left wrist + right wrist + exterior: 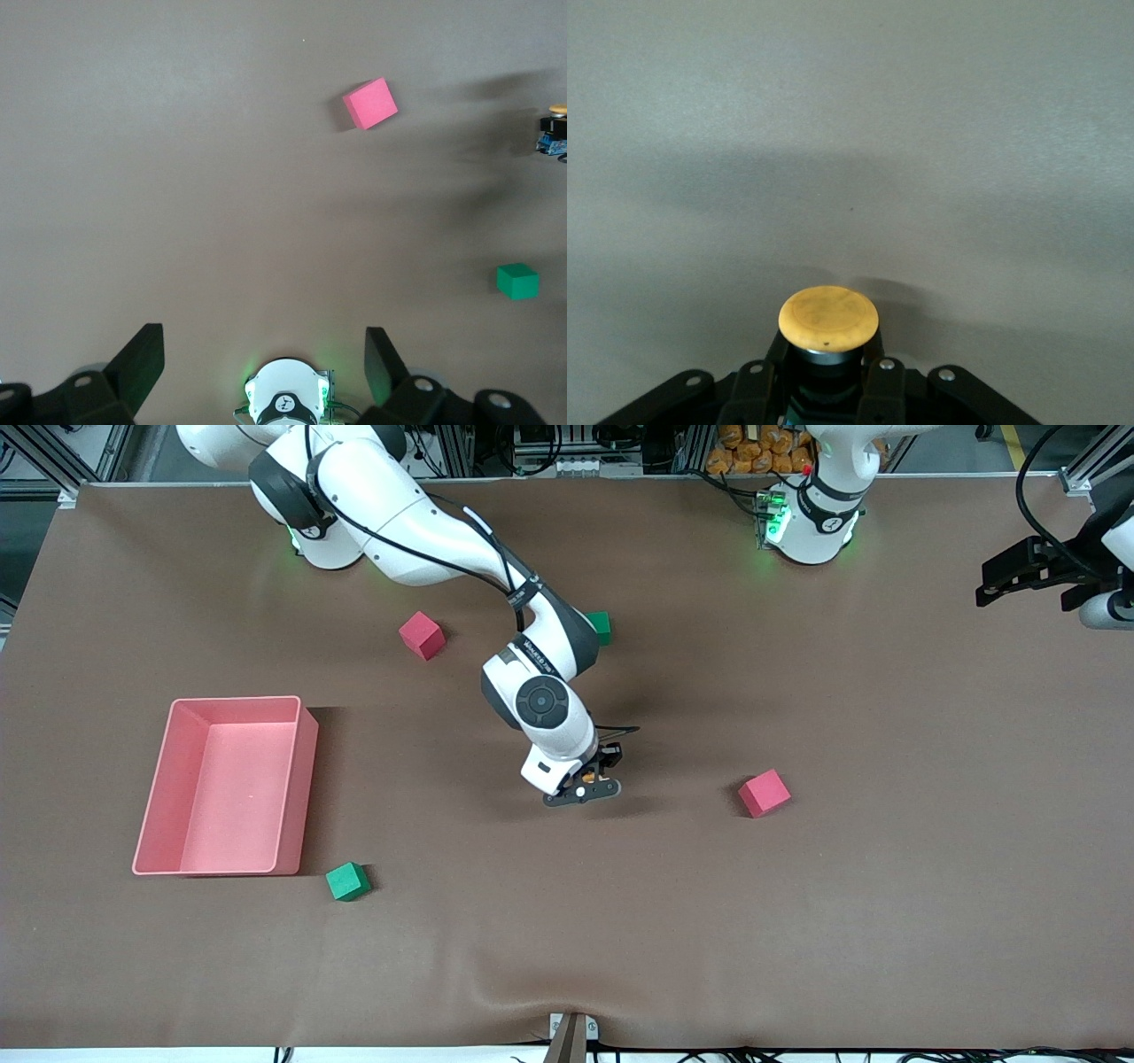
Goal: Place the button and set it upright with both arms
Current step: 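Carry the button with the right gripper to mid-table and set it down, then open the right gripper and withdraw while the left gripper approaches the button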
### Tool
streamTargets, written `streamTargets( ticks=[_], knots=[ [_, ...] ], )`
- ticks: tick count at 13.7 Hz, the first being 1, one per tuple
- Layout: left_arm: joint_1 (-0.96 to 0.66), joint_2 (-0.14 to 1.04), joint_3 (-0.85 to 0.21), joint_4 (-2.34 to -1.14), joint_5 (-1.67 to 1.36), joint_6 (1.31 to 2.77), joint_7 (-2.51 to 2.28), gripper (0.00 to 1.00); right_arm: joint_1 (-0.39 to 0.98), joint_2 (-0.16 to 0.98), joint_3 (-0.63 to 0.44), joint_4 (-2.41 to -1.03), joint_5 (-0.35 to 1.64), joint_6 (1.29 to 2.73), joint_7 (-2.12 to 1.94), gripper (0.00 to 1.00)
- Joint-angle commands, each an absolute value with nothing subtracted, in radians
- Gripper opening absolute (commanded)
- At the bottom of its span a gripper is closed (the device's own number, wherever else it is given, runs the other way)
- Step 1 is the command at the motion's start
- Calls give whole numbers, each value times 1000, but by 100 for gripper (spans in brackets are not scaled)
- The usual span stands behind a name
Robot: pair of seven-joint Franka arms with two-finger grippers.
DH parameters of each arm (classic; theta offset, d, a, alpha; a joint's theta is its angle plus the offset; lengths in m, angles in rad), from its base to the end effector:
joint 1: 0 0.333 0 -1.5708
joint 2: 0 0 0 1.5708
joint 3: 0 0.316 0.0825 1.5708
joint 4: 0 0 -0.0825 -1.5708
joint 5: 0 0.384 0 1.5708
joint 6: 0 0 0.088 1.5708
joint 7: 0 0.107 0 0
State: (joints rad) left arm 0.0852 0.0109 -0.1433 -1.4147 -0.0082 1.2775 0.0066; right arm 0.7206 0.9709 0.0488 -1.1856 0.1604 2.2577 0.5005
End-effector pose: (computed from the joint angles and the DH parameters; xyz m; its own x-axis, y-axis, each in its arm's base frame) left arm 0.5243 -0.0310 0.6665 0.9868 -0.0666 -0.1474 -0.0658 -0.9978 0.0106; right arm 0.5591 0.5319 0.2032 0.9887 0.1497 -0.0034 0.1462 -0.9698 -0.1951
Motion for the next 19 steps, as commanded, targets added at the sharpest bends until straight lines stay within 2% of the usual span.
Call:
streamTargets(
  ticks=[1,6,7,10,13,19],
  knots=[
    [92,-3,-153,-1416,2,1256,17,100,727,1005,49,-1137,135,2261,523,99],
    [84,47,-158,-1431,-50,1262,15,100,706,979,52,-1135,135,2252,525,100],
    [80,75,-160,-1431,-73,1264,15,100,686,957,52,-1134,137,2211,525,100],
    [51,153,-195,-1427,-97,1267,14,100,563,855,115,-1106,133,2024,525,100],
    [-6,265,-199,-1422,-141,1275,-59,100,422,750,121,-1104,101,1880,509,100],
    [-195,409,-196,-1420,-127,1413,-297,100,97,513,149,-1103,67,1519,258,100]
  ],
)
